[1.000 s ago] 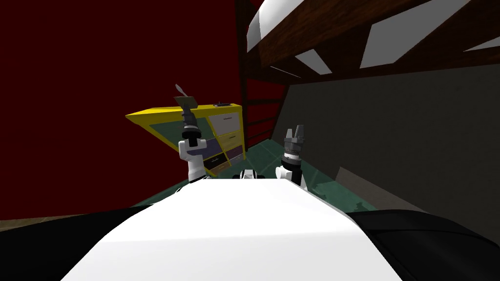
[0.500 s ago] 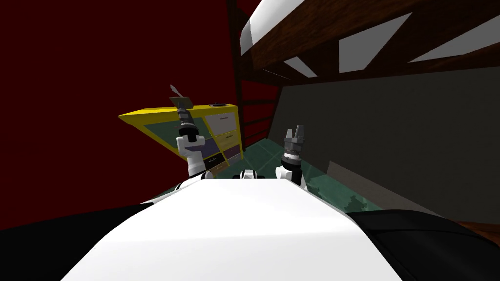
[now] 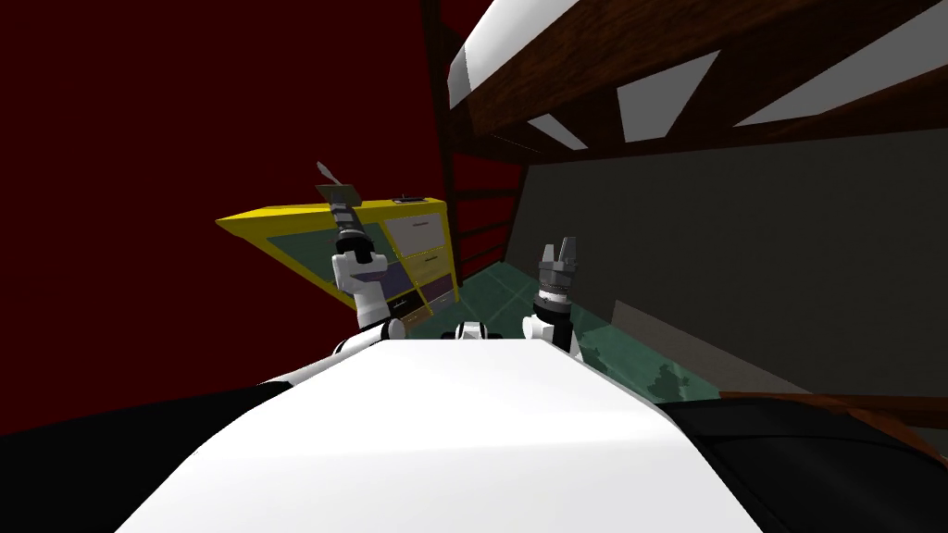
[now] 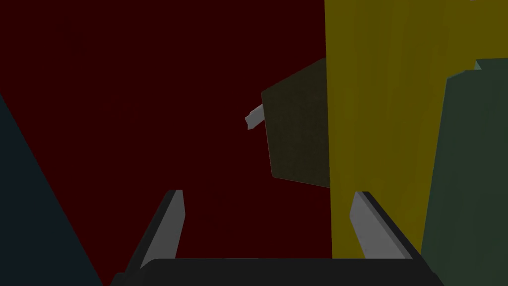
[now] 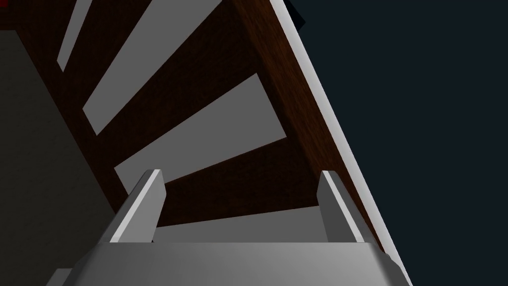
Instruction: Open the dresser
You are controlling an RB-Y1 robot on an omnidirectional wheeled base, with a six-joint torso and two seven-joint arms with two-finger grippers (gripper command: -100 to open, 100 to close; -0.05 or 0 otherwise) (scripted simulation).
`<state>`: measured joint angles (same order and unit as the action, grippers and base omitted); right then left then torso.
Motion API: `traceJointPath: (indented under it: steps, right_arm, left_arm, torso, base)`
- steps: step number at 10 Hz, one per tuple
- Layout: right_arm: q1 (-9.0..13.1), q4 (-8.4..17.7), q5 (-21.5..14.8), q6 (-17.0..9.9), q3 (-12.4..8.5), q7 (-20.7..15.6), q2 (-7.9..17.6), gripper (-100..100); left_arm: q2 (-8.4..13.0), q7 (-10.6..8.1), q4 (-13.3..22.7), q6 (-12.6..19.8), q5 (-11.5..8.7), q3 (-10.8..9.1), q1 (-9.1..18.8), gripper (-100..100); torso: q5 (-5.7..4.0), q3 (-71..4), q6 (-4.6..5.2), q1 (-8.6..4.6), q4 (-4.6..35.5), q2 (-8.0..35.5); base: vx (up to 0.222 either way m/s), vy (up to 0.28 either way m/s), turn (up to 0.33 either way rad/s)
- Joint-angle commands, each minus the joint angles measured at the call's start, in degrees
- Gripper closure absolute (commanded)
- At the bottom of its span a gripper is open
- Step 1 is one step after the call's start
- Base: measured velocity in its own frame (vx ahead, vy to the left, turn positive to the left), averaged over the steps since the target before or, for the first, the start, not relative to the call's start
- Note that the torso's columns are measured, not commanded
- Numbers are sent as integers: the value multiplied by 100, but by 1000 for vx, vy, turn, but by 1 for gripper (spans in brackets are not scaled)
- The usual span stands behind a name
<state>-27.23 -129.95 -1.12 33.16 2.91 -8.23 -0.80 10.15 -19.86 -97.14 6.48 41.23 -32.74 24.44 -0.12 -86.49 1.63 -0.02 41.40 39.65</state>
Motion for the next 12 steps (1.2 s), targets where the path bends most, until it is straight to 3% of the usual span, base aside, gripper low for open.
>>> traceJointPath:
  steps: [1, 3, 4, 7, 12]
  right_arm:
    - [0, 0, 0, 0, 0, 0, 0, 0]
    - [-1, 0, 0, 0, 0, 0, 0, 0]
    - [-1, 0, 0, 0, -1, 0, 0, 0]
    - [-1, 0, 0, 0, 0, 0, 0, 0]
    - [-1, -1, 0, 0, 0, 0, 0, 0]
  left_arm:
    - [-21, -380, 279, 359, 381, -68, 368, -100]
    - [-21, -380, 279, 359, 381, -68, 368, -100]
    - [-36, -509, 364, 500, 526, -124, 475, -100]
    - [-58, -635, 446, 637, 667, -178, 578, -100]
    - [-312, -1171, 777, 1217, 1271, -414, 1022, -100]
  torso:
    - [3, 1, 1, -10, -7, -3]
    - [13, 5, 1, -9, -16, -3]
    - [18, 7, 4, -9, -20, -2]
    - [24, 5, 15, -9, -27, -3]
    - [40, 35, -31, 17, -17, 36]
  base:
    - [-49, -31, -84]
    - [-15, -12, -23]
    - [-8, -17, -79]
    - [-21, -17, -64]
    - [-29, -28, -101]
